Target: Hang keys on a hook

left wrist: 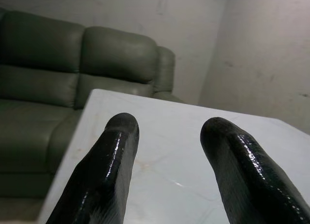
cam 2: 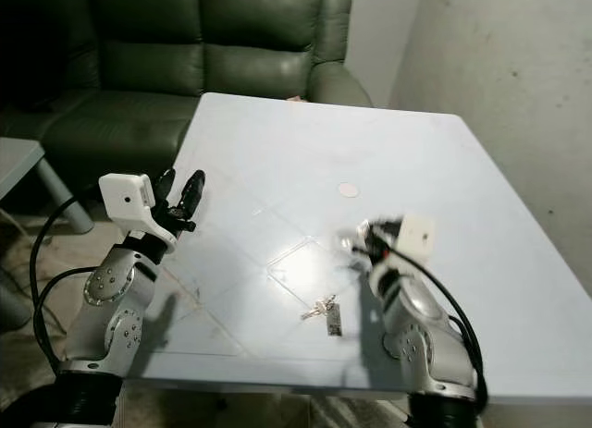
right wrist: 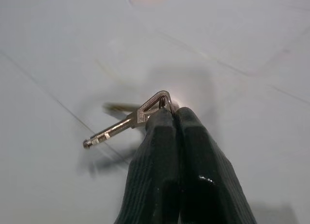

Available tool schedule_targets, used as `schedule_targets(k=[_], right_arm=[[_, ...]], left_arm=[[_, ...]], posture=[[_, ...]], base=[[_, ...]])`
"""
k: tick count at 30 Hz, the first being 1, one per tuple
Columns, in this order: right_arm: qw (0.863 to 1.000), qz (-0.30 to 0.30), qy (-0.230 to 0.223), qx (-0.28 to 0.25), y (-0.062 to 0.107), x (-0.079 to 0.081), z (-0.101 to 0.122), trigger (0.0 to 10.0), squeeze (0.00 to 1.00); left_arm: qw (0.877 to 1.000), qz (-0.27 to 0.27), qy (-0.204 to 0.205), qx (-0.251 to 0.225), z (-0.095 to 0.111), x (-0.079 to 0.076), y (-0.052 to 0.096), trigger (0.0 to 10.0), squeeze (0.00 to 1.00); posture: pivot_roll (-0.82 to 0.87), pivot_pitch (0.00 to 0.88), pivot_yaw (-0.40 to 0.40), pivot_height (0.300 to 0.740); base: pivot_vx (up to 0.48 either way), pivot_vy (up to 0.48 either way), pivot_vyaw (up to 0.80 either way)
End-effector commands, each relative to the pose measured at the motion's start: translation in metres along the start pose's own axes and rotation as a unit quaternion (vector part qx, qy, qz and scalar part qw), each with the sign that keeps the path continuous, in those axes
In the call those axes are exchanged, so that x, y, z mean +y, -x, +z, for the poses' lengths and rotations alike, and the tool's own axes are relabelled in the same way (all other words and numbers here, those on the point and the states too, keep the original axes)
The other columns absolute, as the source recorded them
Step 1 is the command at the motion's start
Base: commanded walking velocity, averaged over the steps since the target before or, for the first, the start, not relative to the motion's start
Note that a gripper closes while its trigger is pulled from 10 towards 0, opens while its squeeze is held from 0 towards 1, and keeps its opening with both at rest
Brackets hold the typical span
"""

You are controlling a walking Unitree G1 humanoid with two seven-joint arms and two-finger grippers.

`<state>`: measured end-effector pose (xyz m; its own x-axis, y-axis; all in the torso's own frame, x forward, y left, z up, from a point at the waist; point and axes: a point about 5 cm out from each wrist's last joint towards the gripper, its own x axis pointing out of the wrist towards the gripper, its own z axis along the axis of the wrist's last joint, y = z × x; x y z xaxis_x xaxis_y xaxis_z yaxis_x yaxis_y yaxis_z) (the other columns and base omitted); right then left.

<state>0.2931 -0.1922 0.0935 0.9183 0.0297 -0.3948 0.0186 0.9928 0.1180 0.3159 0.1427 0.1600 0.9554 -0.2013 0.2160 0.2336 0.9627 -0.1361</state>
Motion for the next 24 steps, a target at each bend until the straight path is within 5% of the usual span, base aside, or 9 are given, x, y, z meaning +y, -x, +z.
schedule_targets(k=[1,6,7,11,14,15,20,22,24], right_arm=[[0.998,0.053,-0.032,-0.023,0.002,0.008,0.015,10.0,0.0],[0.975,0.159,-0.134,-0.072,0.014,0.025,0.036,10.0,0.0],[0.954,0.219,-0.141,-0.146,0.026,0.032,0.054,10.0,0.0],[0.912,0.298,-0.225,-0.171,0.041,0.043,0.063,10.0,0.0],[0.91,0.293,-0.235,-0.172,0.04,0.042,0.062,10.0,0.0],[0.942,0.205,-0.217,-0.154,0.025,0.033,0.052,10.0,0.0],[0.936,0.203,-0.241,-0.155,0.024,0.032,0.046,10.0,0.0],[0.981,0.169,-0.027,-0.091,0.018,0.036,0.023,10.0,0.0],[0.965,0.156,0.199,-0.07,0.016,0.035,0.004,10.0,0.0]], left_arm=[[1.0,-0.006,0.002,0.001,0.002,-0.004,-0.002,10.0,0.0],[1.0,-0.009,0.004,0.0,0.003,-0.005,-0.004,10.0,0.0],[1.0,-0.009,0.005,0.001,0.003,-0.005,-0.004,10.0,0.0],[1.0,-0.011,0.008,-0.001,0.003,-0.008,-0.005,10.0,0.0],[1.0,-0.012,0.009,-0.001,0.003,-0.009,-0.006,10.0,0.0],[1.0,-0.013,0.009,0.0,0.003,-0.01,-0.006,10.0,0.0],[1.0,-0.015,0.007,0.001,0.002,-0.012,-0.005,10.0,0.0],[1.0,-0.016,0.007,0.001,0.002,-0.012,-0.005,10.0,0.0],[1.0,-0.017,0.006,0.0,0.002,-0.012,-0.006,10.0,0.0]], posture=[[-0.07,0.0,-0.059,0.74],[-0.08,0.0,-0.059,0.74],[-0.08,0.0,-0.06,0.74],[-0.08,0.0,-0.06,0.74],[-0.08,0.0,-0.06,0.74],[-0.08,0.0,-0.057,0.74],[-0.07,0.0,-0.06,0.74],[-0.07,0.0,-0.058,0.74],[-0.07,0.0,-0.058,0.74]], base=[[0.0,0.0,0.0],[0.0,0.0,0.0],[0.0,0.0,0.0],[0.0,0.0,0.0],[0.0,0.0,0.0],[0.0,0.0,0.0],[0.0,0.0,0.0],[0.0,0.0,0.0],[0.0,0.0,0.0]])
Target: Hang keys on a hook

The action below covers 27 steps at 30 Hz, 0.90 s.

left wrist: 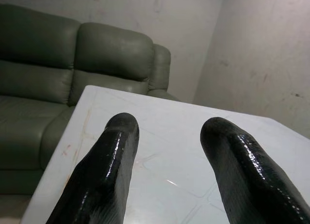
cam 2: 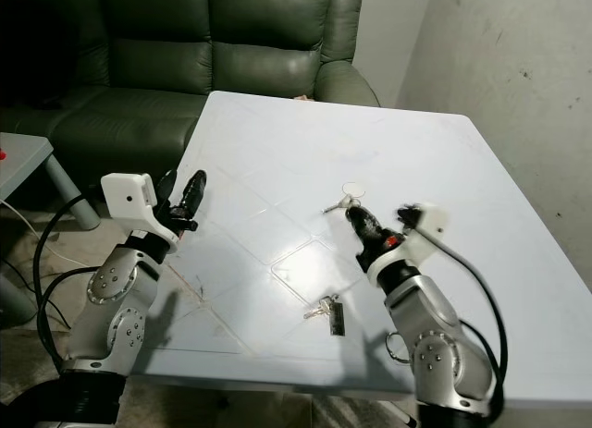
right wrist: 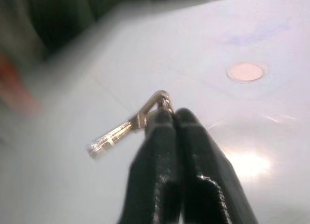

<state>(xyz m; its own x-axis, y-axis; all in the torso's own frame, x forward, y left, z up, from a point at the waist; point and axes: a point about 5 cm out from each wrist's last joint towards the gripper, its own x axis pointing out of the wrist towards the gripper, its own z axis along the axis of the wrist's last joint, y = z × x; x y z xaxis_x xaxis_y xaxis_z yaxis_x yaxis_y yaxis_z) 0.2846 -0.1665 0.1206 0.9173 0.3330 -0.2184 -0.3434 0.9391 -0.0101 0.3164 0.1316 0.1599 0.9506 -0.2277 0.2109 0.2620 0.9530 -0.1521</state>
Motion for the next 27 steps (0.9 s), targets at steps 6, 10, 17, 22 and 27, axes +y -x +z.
schedule_targets(k=[6,10,17,22,27], right_arm=[[1.0,0.003,0.026,-0.013,-0.005,0.008,-0.002,10.0,0.0],[0.999,0.008,0.001,-0.037,-0.006,0.01,0.005,10.0,0.0],[0.979,-0.038,-0.13,-0.152,-0.005,-0.002,0.031,10.0,0.0],[0.964,-0.078,-0.151,-0.207,-0.002,-0.009,0.045,10.0,0.0],[0.954,-0.105,-0.099,-0.262,0.005,-0.01,0.055,10.0,0.0]], left_arm=[[1.0,-0.007,-0.01,-0.007,0.006,-0.002,-0.004,10.0,0.0],[1.0,-0.009,-0.01,-0.007,0.006,-0.003,-0.003,10.0,0.0],[1.0,-0.014,-0.013,-0.014,0.011,-0.004,-0.005,10.0,0.0],[0.998,-0.033,-0.036,-0.028,0.018,-0.008,-0.004,10.0,0.0],[0.998,-0.023,-0.028,-0.045,0.026,0.0,0.0,10.0,0.0]], posture=[[-0.07,0.0,-0.057,0.74],[-0.07,0.0,-0.057,0.74],[-0.07,0.0,-0.057,0.74],[-0.07,0.0,-0.056,0.74],[-0.06,0.0,-0.058,0.74]], base=[[0.0,0.0,0.0],[0.0,0.0,0.0],[0.0,0.0,0.0],[0.0,0.0,0.0],[0.0,0.0,0.0]])
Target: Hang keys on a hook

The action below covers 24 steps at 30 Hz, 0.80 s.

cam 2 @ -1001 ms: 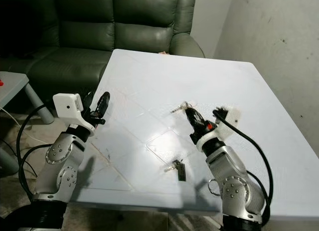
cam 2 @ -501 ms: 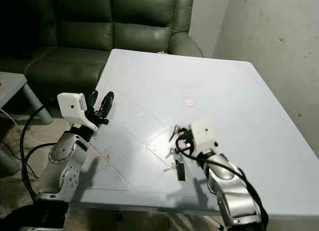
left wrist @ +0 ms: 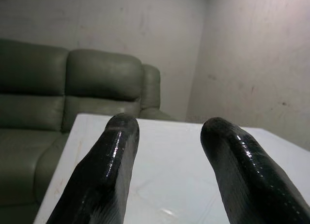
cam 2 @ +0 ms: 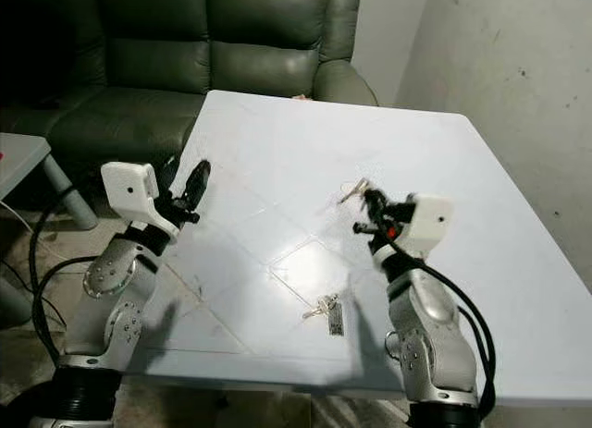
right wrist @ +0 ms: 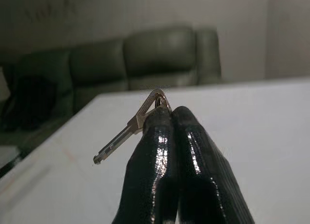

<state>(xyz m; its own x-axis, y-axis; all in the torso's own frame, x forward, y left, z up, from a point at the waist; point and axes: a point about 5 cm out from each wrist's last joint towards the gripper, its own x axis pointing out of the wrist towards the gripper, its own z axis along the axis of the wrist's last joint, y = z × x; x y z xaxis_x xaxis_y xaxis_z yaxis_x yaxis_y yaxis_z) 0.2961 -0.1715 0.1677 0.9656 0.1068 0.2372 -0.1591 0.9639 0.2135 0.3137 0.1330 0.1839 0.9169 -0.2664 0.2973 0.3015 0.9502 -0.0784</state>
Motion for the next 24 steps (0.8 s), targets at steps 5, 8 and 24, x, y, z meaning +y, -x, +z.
schedule_targets(k=[5,8,24], right_arm=[[0.999,-0.004,0.027,-0.037,0.002,0.002,0.008,10.0,0.0],[0.999,-0.006,0.043,-0.017,0.008,0.0,-0.007,10.0,0.0],[0.996,-0.018,0.083,0.022,0.009,-0.002,-0.021,10.0,0.0]], left_arm=[[1.0,0.019,0.019,-0.01,0.004,0.009,0.005,10.0,0.0],[0.998,0.038,0.052,-0.007,-0.004,0.016,0.013,10.0,0.0],[0.998,0.044,0.052,0.009,-0.011,0.023,0.018,10.0,0.0]], posture=[[-0.06,0.0,-0.058,0.74],[-0.07,0.0,-0.056,0.74],[-0.07,0.0,-0.057,0.74]], base=[[0.0,0.0,0.0],[0.0,0.0,0.0],[0.0,0.0,-0.37]])
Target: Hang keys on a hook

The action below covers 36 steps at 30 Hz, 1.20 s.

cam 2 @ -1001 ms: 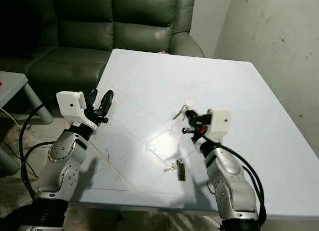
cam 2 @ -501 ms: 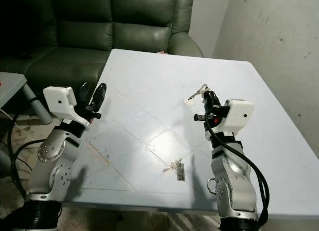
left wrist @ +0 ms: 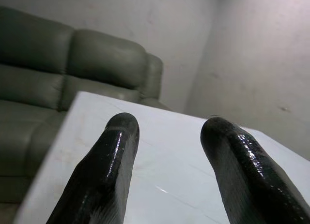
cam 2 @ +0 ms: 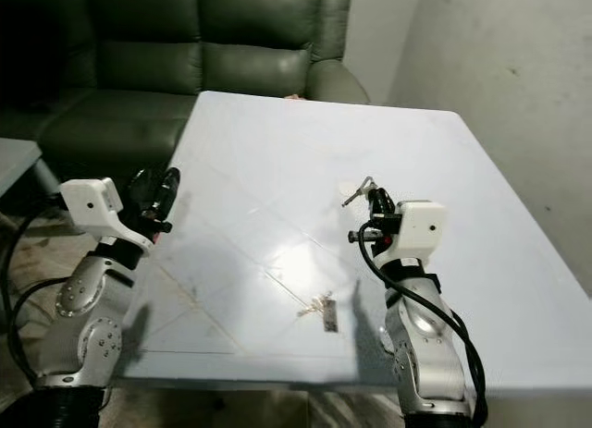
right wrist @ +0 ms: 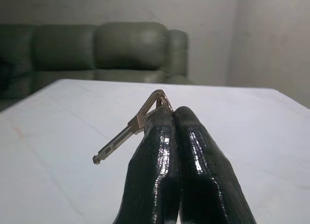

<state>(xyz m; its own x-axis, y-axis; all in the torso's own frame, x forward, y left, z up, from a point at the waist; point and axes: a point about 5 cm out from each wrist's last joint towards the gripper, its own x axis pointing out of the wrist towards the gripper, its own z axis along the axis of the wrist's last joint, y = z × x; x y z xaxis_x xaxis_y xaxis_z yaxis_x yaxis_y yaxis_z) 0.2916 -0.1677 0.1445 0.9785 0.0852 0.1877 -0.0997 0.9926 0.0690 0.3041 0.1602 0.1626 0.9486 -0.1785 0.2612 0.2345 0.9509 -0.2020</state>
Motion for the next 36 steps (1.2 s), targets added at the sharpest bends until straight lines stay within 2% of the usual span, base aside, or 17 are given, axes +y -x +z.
schedule_targets(k=[1,7,13,18,21,36], right_arm=[[1.0,-0.003,0.007,-0.001,-0.0007,-0.0007,0.0006,10.0,0.0],[1.0,-0.003,0.014,0.005,-0.0002,-0.0001,-0.0015,10.0,0.0],[1.0,-0.004,0.014,0.007,-0.0005,0.0006,-0.0026,10.0,0.0],[1.0,-0.004,0.017,0.007,-0.0002,0.0004,-0.0028,10.0,0.0],[1.0,-0.005,0.018,0.008,0.0006,0.0002,-0.0033,10.0,0.0],[1.0,-0.005,0.023,0.009,0.0023,-0.0008,-0.0042,10.0,0.0]], left_arm=[[1.0,-0.004,-0.001,-0.001,0.0025,-0.0013,-0.0047,10.0,0.0],[1.0,-0.001,-0.004,0.001,0.0024,0.0006,-0.0048,10.0,0.0],[1.0,-0.004,0.014,0.006,0.0006,-0.0011,-0.0079,10.0,0.0],[1.0,-0.001,-0.011,0.009,0.0005,-0.0018,-0.0103,10.0,0.0],[1.0,0.001,0.003,0.011,-0.0008,-0.0019,-0.0107,10.0,0.0],[1.0,-0.018,-0.008,0.004,0.001,-0.0049,-0.0142,10.0,0.0]], posture=[[-0.07,0.0,-0.056,0.74],[-0.08,0.0,-0.056,0.74],[-0.08,0.0,-0.056,0.74],[-0.08,0.0,-0.055,0.74],[-0.09,0.0,-0.054,0.74],[-0.1,0.0,-0.048,0.74]], base=[[0.0,0.0,-0.76],[0.0,0.0,-0.76],[0.0,0.16,-0.76],[0.0,0.049,-0.76],[0.0,0.0,-0.76],[0.0,0.0,-0.76]])
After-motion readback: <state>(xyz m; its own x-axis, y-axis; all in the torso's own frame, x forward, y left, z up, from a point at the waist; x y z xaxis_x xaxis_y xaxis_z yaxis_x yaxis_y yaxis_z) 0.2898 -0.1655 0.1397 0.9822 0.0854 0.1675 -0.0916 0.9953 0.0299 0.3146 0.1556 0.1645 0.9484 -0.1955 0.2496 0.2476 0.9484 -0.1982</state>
